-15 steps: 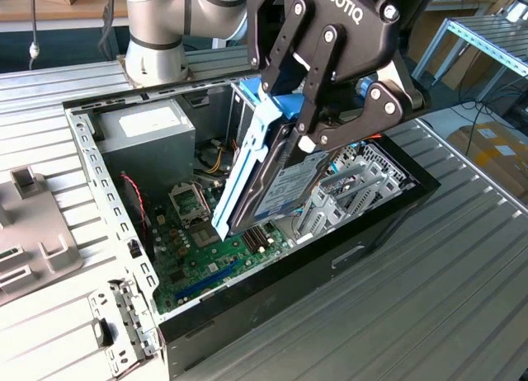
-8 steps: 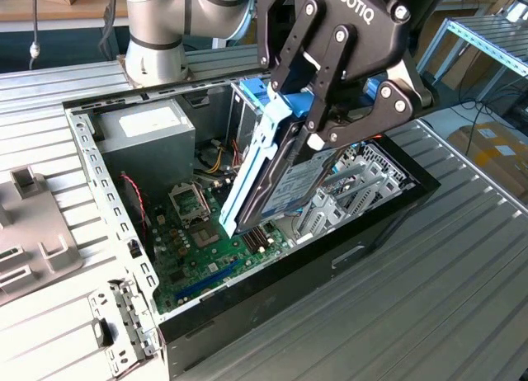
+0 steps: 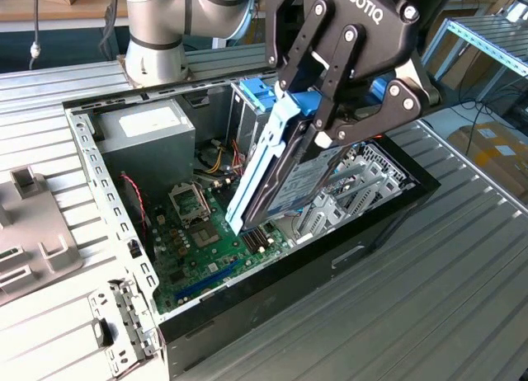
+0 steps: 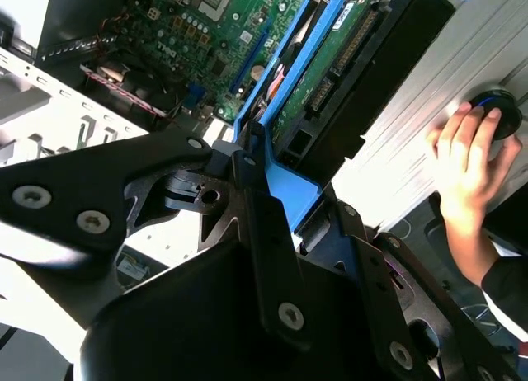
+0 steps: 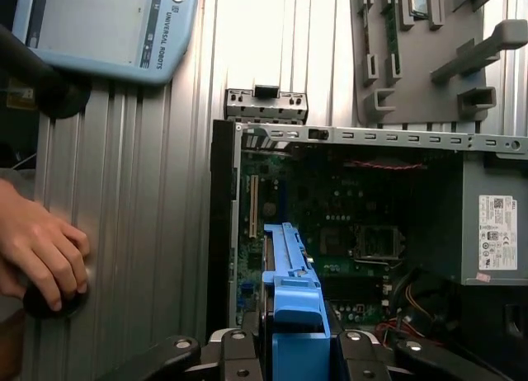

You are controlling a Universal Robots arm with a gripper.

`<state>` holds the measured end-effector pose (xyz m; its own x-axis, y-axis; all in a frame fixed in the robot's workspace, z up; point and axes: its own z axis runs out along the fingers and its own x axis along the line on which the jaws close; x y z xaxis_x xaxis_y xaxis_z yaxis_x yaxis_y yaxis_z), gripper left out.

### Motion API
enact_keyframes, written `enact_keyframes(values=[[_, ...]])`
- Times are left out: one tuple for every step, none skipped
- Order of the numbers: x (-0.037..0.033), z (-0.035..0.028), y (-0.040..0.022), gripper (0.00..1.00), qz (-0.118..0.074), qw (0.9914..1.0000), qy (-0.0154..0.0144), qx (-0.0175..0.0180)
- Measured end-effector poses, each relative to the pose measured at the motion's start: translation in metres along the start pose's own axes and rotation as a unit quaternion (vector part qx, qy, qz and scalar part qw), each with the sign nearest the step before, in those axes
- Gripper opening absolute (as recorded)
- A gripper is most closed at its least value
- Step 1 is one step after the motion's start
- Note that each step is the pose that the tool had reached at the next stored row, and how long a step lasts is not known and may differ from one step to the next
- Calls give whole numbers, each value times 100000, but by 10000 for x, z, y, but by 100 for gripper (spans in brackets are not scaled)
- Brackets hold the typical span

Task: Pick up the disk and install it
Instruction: 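Pick up the disk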

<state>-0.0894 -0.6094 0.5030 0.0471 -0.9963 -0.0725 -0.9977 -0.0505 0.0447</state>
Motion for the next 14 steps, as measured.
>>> enact_keyframes(values=[[1,0,-10,37,1,100000,0,2],[1,1,-20,37,3,100000,-1,1],[2,1,-30,37,4,100000,-2,2],[3,1,-52,37,-2,100000,-1,1],[4,1,-70,37,-1,100000,0,1],[4,1,-79,37,0,100000,-3,2],[5,1,-88,37,-1,100000,-2,0],[6,1,-104,37,-1,100000,-1,1],[6,2,-118,37,2,100000,0,1],[7,2,-134,37,-4,100000,-2,3],[8,2,-142,37,-1,100000,0,1],[9,2,-162,37,-2,100000,-3,3],[10,3,-183,37,4,100000,-2,1],[10,3,-199,37,0,100000,-3,1]])
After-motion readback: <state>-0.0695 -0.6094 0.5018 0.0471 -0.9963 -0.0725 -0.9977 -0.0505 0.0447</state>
